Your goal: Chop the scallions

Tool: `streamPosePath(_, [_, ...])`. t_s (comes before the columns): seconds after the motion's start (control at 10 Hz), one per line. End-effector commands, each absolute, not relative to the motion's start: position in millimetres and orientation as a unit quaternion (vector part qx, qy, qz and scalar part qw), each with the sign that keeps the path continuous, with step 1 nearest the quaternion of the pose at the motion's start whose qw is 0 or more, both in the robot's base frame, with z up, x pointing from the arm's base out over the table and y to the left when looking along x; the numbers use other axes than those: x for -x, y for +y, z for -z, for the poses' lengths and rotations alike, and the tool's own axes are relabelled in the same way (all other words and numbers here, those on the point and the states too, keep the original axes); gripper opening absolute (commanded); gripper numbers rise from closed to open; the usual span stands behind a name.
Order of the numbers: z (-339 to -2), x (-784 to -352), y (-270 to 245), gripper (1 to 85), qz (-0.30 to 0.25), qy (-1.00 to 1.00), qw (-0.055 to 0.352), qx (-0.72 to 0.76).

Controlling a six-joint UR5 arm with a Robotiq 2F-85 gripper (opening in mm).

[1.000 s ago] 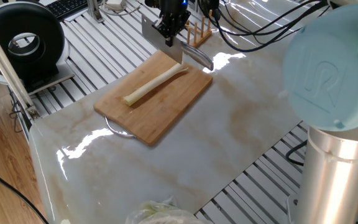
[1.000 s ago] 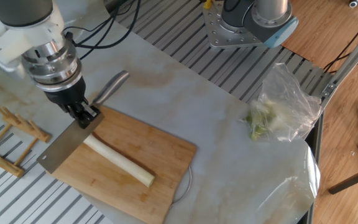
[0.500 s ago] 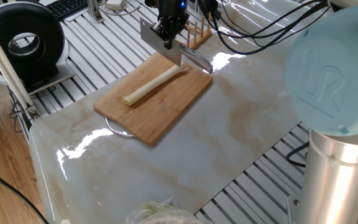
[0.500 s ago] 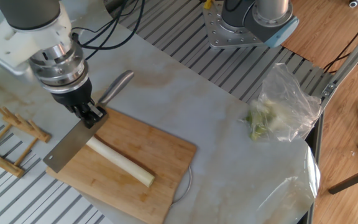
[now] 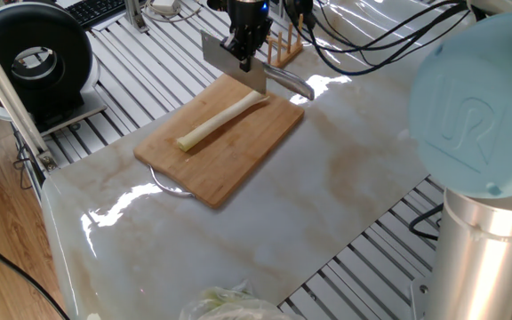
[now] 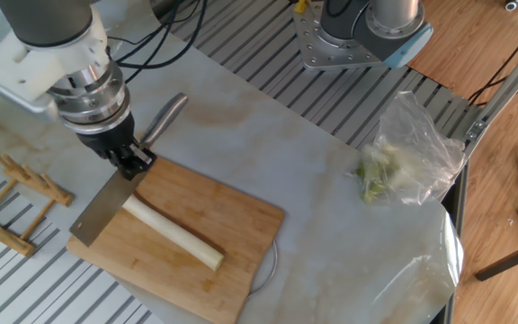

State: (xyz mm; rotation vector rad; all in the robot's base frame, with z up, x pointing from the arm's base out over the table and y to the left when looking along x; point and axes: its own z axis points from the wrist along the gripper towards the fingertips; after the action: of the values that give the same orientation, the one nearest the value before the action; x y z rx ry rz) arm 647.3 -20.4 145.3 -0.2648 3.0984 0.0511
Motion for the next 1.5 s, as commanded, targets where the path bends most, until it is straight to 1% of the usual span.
streamPosePath(0.0, [-146,-653,-31,1.3,0.004,0.996,0.026,0.089])
streamPosePath(0.1, [-147,-655,-33,1.3,0.007,0.996,0.029,0.078])
streamPosePath(0.3, [-128,-659,-26,1.3,-0.01,0.995,0.047,0.082])
streamPosePath(0.5, [-122,-651,-17,1.3,-0.015,0.997,0.033,0.064])
streamPosePath(0.6, [-120,-650,-19,1.3,-0.012,0.998,0.035,0.056])
streamPosePath(0.7, [-117,-653,-17,1.3,-0.023,0.998,0.044,0.049])
streamPosePath(1.1, [-107,-652,-31,1.3,-0.028,0.998,0.06,0.022])
streamPosePath(1.4, [-100,-659,-33,1.3,-0.026,0.997,0.068,0.014])
